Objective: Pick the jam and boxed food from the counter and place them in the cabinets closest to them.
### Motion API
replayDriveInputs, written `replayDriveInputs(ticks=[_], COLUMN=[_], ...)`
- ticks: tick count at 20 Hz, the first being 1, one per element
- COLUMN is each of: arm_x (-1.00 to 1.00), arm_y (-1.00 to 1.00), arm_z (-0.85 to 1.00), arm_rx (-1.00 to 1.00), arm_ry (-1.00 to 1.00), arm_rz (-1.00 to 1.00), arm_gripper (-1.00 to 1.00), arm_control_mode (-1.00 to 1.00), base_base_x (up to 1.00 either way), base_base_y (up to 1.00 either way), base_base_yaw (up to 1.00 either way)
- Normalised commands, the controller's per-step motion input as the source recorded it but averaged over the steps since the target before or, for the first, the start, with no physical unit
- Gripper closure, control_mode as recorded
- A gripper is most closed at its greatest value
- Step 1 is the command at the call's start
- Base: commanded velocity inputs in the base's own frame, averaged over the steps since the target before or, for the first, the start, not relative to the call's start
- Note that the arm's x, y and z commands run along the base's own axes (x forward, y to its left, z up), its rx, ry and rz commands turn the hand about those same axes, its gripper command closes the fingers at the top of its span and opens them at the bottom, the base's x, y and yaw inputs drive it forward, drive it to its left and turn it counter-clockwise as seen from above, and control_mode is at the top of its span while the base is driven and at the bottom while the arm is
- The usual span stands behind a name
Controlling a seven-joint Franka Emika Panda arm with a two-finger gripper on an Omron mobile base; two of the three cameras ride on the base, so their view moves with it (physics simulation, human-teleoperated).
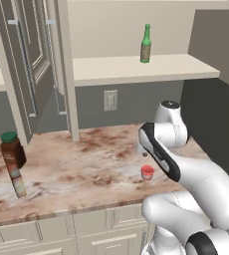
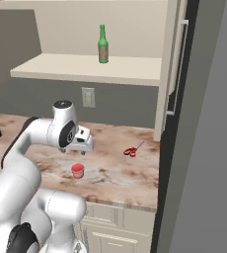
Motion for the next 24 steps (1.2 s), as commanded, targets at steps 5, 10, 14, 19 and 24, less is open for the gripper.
replayDriveInputs(ticks=[5,10,14,19,24], arm_x=[0.13,0.16,0.17,0.14,0.11], arm_y=[0.06,0.07,0.06,0.02,0.00], arm_z=[-0.40,-0.41,-0.41,-0.41,-0.42], arm_rx=[-0.02,-0.02,-0.02,-0.03,-0.02], arm_ry=[0.00,0.00,0.00,0.00,0.00], arm_rz=[0.00,0.00,0.00,0.00,0.00], arm_gripper=[-1.00,-1.00,-1.00,-1.00,-1.00], arm_control_mode=[-1.00,-1.00,-1.00,-1.00,-1.00], base_base_x=[0.00,0.00,0.00,0.00,0.00], base_base_y=[0.00,0.00,0.00,0.00,0.00], base_base_yaw=[0.00,0.00,0.00,0.00,0.00])
